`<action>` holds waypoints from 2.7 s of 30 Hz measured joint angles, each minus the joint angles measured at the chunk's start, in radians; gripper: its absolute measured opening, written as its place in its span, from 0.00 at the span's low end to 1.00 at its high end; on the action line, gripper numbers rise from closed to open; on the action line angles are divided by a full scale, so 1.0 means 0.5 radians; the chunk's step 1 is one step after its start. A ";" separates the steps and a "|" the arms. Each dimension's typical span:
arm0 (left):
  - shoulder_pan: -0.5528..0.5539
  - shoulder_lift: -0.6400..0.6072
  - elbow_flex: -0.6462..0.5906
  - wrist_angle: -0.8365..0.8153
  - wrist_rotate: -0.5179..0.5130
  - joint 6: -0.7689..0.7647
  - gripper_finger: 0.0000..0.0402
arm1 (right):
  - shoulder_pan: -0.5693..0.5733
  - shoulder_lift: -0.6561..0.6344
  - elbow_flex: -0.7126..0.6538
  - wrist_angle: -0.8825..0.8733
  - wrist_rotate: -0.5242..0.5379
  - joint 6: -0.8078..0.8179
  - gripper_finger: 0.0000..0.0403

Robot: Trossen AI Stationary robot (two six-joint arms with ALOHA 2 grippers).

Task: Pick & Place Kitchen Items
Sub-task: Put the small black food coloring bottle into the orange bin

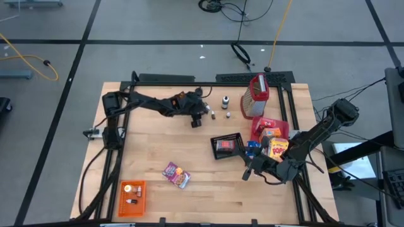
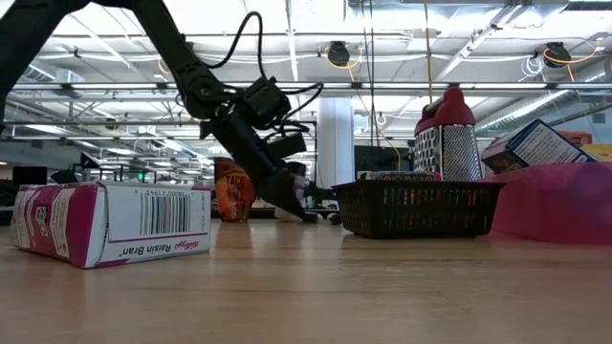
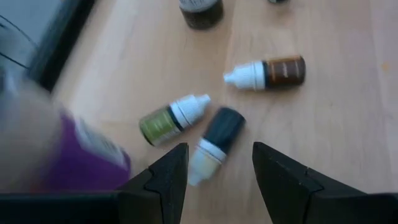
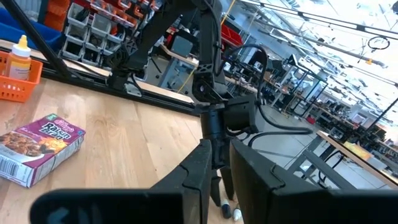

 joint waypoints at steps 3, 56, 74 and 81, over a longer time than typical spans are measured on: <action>0.015 0.043 0.014 0.024 0.021 0.007 0.45 | 0.000 0.000 0.000 0.001 0.000 -0.001 0.13; -0.528 -0.565 0.009 -1.247 -0.240 -0.655 0.08 | -0.024 0.000 0.002 -0.002 -0.001 0.001 0.13; -1.413 -0.884 0.009 -2.022 0.113 -1.760 0.08 | -0.024 0.000 0.001 -0.015 -0.001 0.062 0.13; -1.695 -0.896 0.010 -2.017 0.273 -2.191 0.08 | -0.024 0.000 0.001 -0.042 -0.001 0.159 0.13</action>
